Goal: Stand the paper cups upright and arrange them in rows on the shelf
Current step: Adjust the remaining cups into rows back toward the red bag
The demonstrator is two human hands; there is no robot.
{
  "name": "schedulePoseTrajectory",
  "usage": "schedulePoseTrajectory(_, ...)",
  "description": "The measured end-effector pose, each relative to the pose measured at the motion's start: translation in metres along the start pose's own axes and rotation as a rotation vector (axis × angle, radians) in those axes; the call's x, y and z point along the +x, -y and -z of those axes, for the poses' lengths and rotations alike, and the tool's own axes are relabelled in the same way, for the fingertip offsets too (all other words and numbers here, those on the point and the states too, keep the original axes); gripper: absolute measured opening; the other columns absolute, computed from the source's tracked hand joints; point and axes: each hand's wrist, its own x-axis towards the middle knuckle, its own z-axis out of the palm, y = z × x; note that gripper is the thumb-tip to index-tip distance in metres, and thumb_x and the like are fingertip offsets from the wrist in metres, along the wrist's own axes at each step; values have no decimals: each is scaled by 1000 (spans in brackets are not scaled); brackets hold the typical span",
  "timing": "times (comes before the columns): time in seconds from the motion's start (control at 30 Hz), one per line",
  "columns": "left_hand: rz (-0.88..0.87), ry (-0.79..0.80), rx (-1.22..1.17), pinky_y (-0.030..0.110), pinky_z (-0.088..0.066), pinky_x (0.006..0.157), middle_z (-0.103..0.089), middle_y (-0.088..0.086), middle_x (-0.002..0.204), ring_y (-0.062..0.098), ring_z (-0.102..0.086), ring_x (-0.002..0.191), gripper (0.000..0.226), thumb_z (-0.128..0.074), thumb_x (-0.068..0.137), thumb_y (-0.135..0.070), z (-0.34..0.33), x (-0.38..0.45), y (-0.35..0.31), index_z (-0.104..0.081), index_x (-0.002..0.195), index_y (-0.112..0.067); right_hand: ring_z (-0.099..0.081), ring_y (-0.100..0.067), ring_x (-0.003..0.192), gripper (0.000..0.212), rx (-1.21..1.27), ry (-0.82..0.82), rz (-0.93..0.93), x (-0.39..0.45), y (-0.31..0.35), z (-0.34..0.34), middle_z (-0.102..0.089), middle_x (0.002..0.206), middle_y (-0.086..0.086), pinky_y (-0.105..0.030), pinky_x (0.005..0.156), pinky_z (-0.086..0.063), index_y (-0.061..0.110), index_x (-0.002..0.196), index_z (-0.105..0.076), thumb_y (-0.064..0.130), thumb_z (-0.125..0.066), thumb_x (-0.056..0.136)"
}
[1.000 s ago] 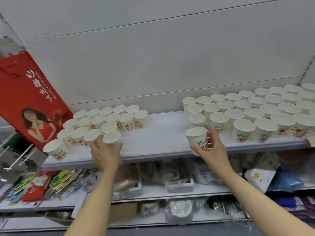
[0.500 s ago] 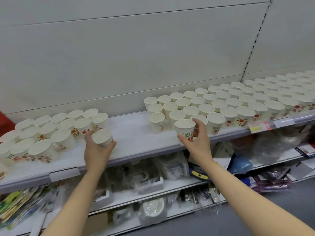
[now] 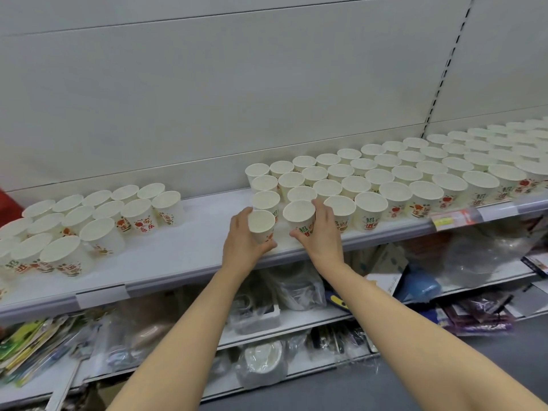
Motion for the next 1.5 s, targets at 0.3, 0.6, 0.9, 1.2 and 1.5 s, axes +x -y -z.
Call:
schedulePoseTrajectory(0.3,-257,-88,210,29,-42,94,-53,-8,132,14,-40,122,50,-84,71,-40,25,-9,10,-63,115,-29,-49,-25,105,60,-155,-201,418,-6,-19,24,-61,115,-5,-34,90,-42,12,117,-60,32,-83,66)
schedulePoseTrajectory(0.6,-181,-70,217,26,-44,77,-68,-7,109,12,-53,100,15,-71,85,-40,15,-4,-27,-73,95,-29,-52,-25,83,18,-256,-53,555,18,-23,42,-67,84,5,-31,73,-31,20,82,-71,24,-82,69)
schedulePoseTrajectory(0.9,-181,-9,224,25,-43,82,-65,-9,118,10,-50,108,19,-73,83,-42,10,-1,-23,-72,97,-30,-55,-27,83,11,-330,4,600,28,-24,56,-69,76,7,-38,79,-28,22,76,-73,23,-81,69)
schedulePoseTrajectory(1.2,-181,-1,237,24,-43,80,-67,-7,115,11,-51,104,17,-72,84,-40,6,2,-25,-73,96,-28,-56,-26,82,11,-316,0,645,28,-29,51,-68,77,7,-36,80,-26,22,78,-73,26,-80,71)
schedulePoseTrajectory(1.5,-307,66,224,26,-43,87,-65,-10,115,10,-48,110,26,-78,77,-44,18,10,-21,-71,98,-29,-55,-25,86,25,-278,82,644,32,-28,52,-68,89,6,-30,78,-24,23,91,-73,33,-80,70)
